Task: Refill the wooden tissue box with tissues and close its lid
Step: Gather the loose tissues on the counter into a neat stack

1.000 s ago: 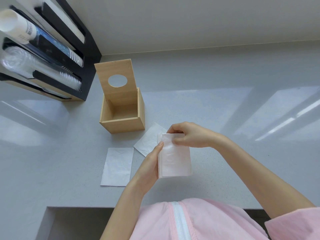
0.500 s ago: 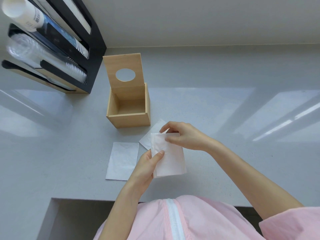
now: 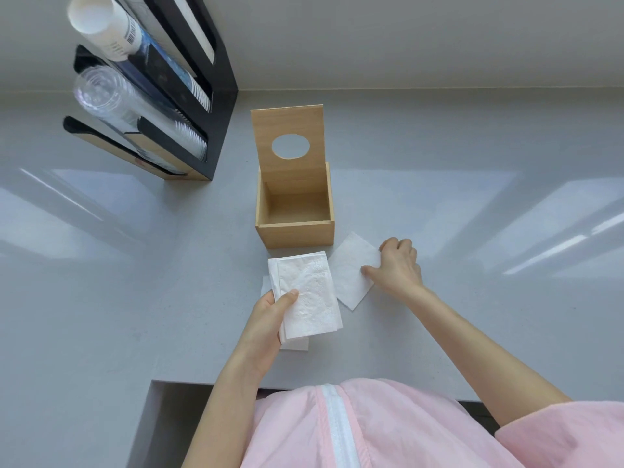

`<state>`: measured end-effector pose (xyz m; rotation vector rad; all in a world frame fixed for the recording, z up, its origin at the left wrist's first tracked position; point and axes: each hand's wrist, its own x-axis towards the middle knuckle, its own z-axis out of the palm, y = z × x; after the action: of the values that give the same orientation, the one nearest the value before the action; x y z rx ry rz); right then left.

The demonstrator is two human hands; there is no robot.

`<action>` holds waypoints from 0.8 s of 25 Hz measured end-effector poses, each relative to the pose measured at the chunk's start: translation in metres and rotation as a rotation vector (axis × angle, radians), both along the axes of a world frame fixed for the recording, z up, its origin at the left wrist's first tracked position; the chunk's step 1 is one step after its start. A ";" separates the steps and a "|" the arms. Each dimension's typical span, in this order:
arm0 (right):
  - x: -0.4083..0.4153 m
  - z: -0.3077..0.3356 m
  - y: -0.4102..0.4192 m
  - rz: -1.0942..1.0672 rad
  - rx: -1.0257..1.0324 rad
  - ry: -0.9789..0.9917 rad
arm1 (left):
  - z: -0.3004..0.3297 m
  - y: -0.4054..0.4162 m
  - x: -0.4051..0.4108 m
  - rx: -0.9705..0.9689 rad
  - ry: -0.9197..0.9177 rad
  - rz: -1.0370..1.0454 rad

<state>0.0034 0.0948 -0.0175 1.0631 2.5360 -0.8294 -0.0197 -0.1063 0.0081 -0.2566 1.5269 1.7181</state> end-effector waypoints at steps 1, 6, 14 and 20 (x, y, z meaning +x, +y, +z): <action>-0.001 -0.001 0.000 -0.024 -0.005 -0.002 | -0.001 -0.004 -0.004 0.000 -0.003 -0.003; -0.004 -0.006 -0.001 -0.047 -0.013 -0.011 | -0.007 -0.020 -0.024 0.017 0.014 -0.030; 0.002 -0.005 -0.024 -0.203 -0.042 0.187 | -0.012 -0.046 -0.047 0.008 0.071 -0.101; 0.010 0.028 -0.035 -0.438 -0.646 0.614 | -0.016 -0.052 -0.058 0.017 0.065 -0.135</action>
<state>0.0130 0.0594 0.0106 1.2657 2.1398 -2.1917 -0.0776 -0.1586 -0.0075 -0.0879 1.5401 1.6463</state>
